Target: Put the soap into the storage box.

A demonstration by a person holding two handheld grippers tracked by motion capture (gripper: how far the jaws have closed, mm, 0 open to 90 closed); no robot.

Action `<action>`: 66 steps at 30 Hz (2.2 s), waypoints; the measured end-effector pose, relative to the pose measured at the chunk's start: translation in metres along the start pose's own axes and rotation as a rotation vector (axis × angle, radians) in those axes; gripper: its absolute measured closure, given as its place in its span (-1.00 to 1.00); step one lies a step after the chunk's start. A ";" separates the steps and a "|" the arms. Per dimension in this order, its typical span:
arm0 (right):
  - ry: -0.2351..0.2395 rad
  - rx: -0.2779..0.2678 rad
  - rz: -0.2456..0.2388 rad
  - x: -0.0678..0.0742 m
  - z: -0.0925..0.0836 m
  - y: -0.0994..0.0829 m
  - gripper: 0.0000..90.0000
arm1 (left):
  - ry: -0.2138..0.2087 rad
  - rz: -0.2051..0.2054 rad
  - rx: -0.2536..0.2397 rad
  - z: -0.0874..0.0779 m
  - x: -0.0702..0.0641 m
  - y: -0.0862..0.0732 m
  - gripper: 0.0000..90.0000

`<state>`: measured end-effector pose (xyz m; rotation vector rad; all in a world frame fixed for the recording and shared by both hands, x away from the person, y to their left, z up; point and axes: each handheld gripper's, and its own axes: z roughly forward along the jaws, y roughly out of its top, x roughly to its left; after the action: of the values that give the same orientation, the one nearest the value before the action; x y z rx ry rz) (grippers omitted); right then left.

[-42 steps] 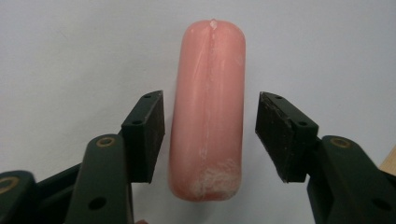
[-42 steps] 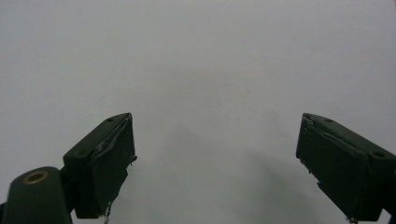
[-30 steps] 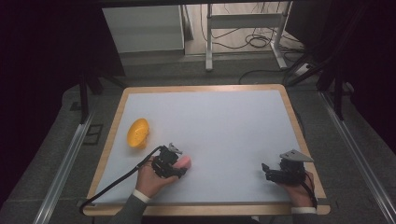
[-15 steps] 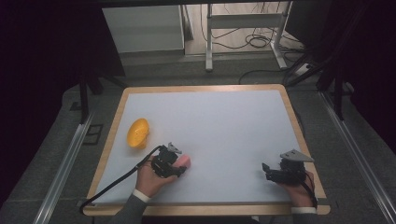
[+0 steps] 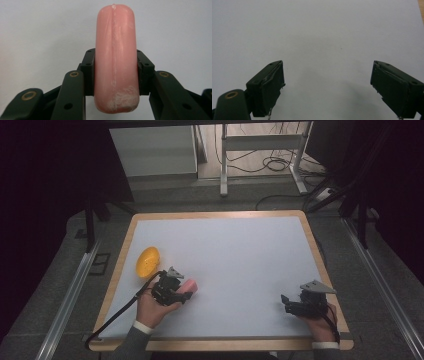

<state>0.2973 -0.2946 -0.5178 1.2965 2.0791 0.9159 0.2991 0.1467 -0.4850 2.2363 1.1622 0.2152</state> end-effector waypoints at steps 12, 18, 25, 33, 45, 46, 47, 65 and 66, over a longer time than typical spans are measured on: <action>-0.001 -0.001 0.001 0.000 0.000 0.000 -0.75 | 0.030 -0.025 -0.044 -0.018 0.015 0.002 0.33; -0.002 -0.001 0.000 0.001 0.000 0.000 -0.75 | 0.035 -0.034 -0.058 -0.023 0.020 0.003 0.33; -0.005 -0.001 0.001 0.000 0.000 0.000 -0.75 | 0.037 -0.046 -0.066 -0.027 0.025 0.004 0.33; -0.005 -0.001 0.002 0.000 0.000 0.000 -0.75 | 0.054 -0.065 -0.084 -0.032 0.032 0.006 0.33; -0.002 -0.003 0.001 0.000 0.000 0.000 -0.74 | 0.075 -0.089 -0.126 -0.044 0.045 0.011 0.33; -0.002 -0.003 0.001 0.000 0.000 0.000 -0.74 | 0.076 -0.092 -0.127 -0.045 0.046 0.012 0.33; -0.002 -0.003 0.001 0.000 0.000 0.000 -0.74 | 0.076 -0.092 -0.127 -0.045 0.046 0.012 0.33; -0.009 0.001 0.001 0.000 0.000 -0.001 -0.74 | 0.096 -0.115 -0.132 -0.047 0.059 0.015 0.33; -0.010 0.002 0.001 0.000 0.000 -0.001 -0.74 | 0.097 -0.118 -0.132 -0.047 0.061 0.015 0.33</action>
<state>0.2971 -0.2949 -0.5184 1.2998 2.0726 0.9068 0.3272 0.2086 -0.4457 2.0547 1.2888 0.3461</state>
